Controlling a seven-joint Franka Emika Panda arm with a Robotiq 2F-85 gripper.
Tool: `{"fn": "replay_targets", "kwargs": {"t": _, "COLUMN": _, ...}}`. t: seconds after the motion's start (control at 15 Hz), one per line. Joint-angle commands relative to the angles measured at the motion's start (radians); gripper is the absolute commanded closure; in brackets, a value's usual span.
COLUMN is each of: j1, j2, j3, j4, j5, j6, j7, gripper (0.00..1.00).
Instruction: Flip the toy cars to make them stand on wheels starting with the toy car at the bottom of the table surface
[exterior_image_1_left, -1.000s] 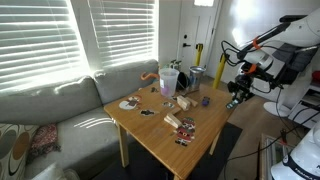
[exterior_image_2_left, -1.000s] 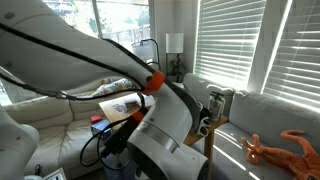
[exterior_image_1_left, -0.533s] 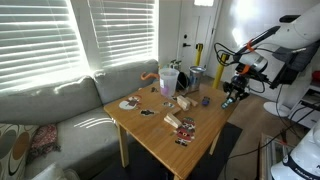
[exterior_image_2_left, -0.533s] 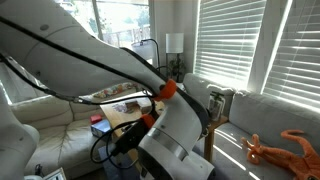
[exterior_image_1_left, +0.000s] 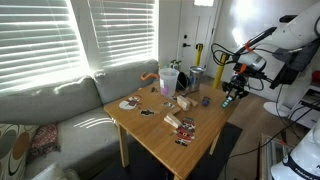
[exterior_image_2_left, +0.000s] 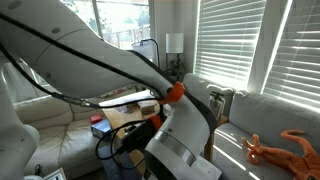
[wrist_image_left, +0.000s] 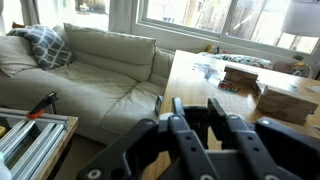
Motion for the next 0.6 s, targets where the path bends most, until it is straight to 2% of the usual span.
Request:
{"fn": "replay_targets", "kwargs": {"t": 0.0, "j1": -0.010, "j2": 0.019, "j3": -0.016, "j4": 0.030, "j5": -0.001, "j6": 0.011, "j7": 0.056, "gripper": 0.93}}
{"fn": "replay_targets", "kwargs": {"t": 0.53, "j1": -0.012, "j2": 0.047, "j3": -0.037, "j4": 0.050, "j5": -0.021, "j6": 0.038, "j7": 0.125, "gripper": 0.93}}
